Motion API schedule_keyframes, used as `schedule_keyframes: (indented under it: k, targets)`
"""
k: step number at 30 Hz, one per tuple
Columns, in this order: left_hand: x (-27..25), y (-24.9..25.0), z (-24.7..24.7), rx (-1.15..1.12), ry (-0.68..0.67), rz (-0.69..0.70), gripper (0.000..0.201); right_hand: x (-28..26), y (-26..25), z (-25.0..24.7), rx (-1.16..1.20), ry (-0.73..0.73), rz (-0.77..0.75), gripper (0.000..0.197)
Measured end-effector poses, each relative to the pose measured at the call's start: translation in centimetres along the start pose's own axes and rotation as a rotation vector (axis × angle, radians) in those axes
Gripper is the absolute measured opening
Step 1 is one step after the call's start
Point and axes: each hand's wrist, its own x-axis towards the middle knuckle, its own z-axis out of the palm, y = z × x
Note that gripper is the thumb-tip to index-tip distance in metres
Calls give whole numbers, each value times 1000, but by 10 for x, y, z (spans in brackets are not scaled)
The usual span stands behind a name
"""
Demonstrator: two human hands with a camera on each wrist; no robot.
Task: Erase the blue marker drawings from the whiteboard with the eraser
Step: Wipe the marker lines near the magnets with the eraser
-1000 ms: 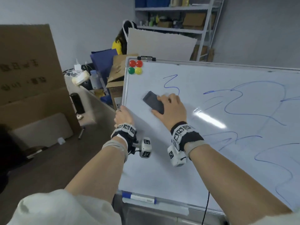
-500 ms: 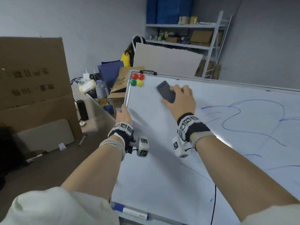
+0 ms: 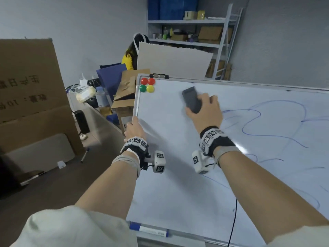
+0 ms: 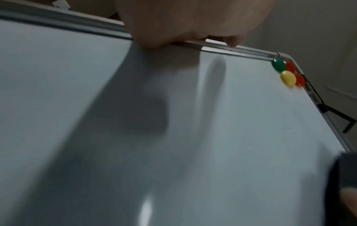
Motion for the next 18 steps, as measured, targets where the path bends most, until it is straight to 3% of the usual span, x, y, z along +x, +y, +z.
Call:
schedule_keyframes:
  k: [4,9,11,13,15,18]
  targets:
    - [-3,-3,0,147,191,9,58,-43,-11,11,-33,-136,-178,51]
    - [-21,-2,13,174,313,33,47,-40,17,-21,-79,-60,-13,51]
    - [-39,5,24,187,400,164,50,-39,34,-36,-65,2,54,51]
    - [-58,17,38,263,388,402,61,-36,47,-49,-61,47,78,51]
    - [-77,36,57,357,283,624,65,-34,59,-61,-72,64,96,51]
    - [-108,68,94,415,95,812,59,-33,85,-77,-66,82,142,52]
